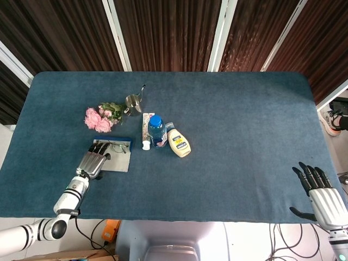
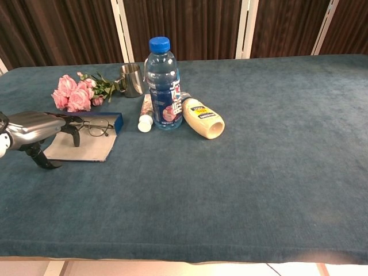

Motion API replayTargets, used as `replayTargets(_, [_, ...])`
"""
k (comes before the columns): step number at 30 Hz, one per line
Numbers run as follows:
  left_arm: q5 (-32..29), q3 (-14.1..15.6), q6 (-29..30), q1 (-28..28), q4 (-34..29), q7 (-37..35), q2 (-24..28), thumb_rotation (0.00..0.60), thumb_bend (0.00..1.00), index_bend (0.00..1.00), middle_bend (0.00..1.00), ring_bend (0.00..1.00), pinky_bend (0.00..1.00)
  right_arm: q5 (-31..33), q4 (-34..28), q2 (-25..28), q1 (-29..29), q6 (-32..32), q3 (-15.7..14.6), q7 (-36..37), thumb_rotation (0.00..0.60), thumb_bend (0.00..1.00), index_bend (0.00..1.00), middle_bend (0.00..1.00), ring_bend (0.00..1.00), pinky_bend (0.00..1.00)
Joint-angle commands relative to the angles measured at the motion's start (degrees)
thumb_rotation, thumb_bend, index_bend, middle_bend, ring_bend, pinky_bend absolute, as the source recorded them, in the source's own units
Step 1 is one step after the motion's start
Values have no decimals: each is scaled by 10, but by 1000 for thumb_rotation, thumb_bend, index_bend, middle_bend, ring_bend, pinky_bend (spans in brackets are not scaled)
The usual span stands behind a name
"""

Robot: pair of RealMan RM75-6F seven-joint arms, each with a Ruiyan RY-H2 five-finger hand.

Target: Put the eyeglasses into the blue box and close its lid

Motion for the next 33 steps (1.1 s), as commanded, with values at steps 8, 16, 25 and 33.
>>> replayTargets(8, [21, -5, 16, 0, 20, -33, -18, 600, 287, 448, 0, 0, 122, 0, 1, 0, 0, 0, 0, 2, 600, 217, 0, 0, 0, 83])
replayTargets(16, [81, -7, 25, 8, 48, -99, -33, 600, 351, 529, 0, 0, 136, 1, 0, 0, 1, -2, 0, 1, 600, 217, 0, 0, 0, 83])
replayTargets(25, [158, -13, 56, 21, 63, -186, -38, 600, 367, 487, 0, 0, 146, 1, 0, 0, 1, -3, 0, 0, 600, 217, 0, 0, 0, 83])
replayTargets(33, [198, -23, 75, 27, 115, -257, -67, 600, 368, 461, 9, 0, 150, -1, 0, 1, 1, -2, -1, 3, 600, 216, 0, 0, 0, 83])
